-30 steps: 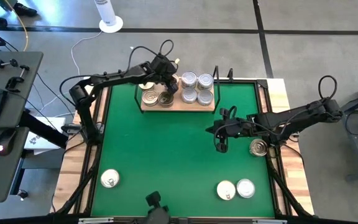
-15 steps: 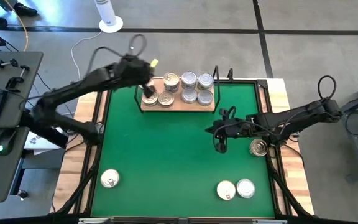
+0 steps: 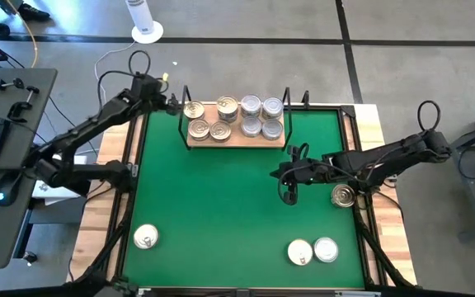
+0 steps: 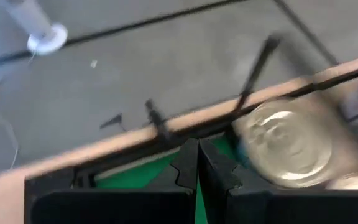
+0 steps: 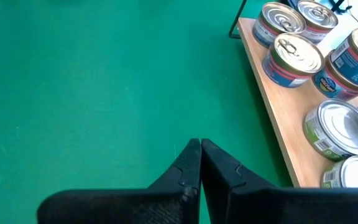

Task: Stack canned seafood by type on shelf
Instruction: Adjust the tuna cans on the shelf

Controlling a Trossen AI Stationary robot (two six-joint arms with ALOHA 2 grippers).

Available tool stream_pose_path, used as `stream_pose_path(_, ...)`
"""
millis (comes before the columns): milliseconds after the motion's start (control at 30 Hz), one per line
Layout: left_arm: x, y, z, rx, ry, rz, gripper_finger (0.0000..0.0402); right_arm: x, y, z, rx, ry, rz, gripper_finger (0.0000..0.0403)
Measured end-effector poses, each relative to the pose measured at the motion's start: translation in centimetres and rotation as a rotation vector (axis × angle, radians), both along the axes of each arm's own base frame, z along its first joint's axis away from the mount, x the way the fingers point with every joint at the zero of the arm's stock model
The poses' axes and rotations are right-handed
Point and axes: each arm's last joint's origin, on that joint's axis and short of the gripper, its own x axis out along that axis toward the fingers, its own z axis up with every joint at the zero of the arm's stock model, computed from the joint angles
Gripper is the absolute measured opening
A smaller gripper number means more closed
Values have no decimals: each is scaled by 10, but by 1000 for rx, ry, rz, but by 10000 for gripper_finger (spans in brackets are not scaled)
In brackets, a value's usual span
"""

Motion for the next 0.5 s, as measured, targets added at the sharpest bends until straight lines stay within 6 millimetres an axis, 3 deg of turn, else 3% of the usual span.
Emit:
stream_pose_path(200, -11, 5, -33, -17, 0, 39, 0, 0, 0, 0, 0, 1, 0, 0)
stream_pose_path(500, -14, -4, -79, 21, -217, -18, 0, -1, 5, 0, 9, -1, 11, 0)
